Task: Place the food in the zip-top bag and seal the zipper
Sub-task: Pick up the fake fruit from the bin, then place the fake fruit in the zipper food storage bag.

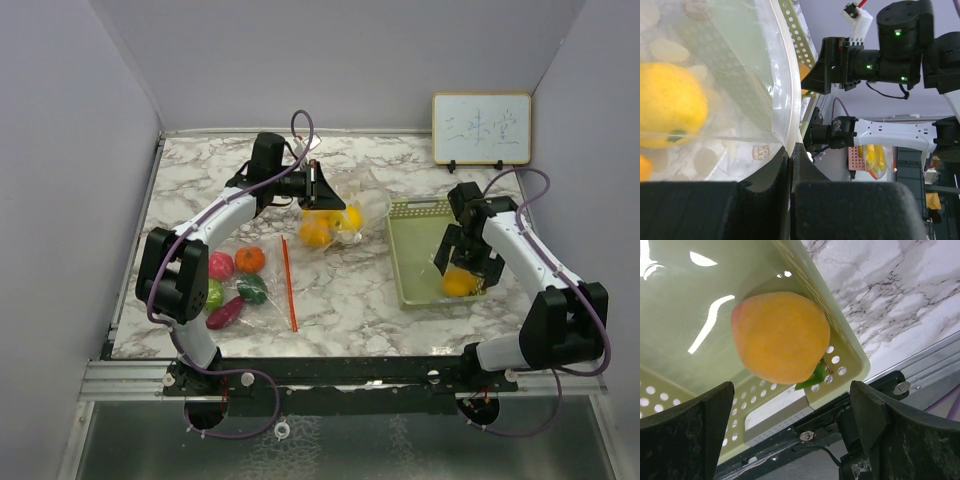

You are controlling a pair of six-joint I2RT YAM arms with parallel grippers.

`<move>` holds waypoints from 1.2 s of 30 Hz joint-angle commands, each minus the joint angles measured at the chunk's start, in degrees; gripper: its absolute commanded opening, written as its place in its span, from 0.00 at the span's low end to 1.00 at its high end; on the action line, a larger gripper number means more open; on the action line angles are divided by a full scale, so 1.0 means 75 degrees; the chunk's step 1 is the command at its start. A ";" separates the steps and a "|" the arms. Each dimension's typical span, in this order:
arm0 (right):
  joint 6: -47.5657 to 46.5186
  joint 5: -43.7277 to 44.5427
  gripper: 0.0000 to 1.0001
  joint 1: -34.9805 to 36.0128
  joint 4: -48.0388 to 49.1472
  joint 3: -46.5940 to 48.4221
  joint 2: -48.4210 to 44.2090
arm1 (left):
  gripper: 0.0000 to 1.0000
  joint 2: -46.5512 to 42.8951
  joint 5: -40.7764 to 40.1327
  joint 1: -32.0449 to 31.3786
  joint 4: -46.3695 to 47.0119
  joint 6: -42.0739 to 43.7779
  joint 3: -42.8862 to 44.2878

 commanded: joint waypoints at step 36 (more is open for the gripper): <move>-0.0966 -0.4503 0.21 0.1709 0.5240 0.3373 0.1361 | 0.00 -0.0127 -0.0030 0.0107 0.0238 0.0025 -0.0039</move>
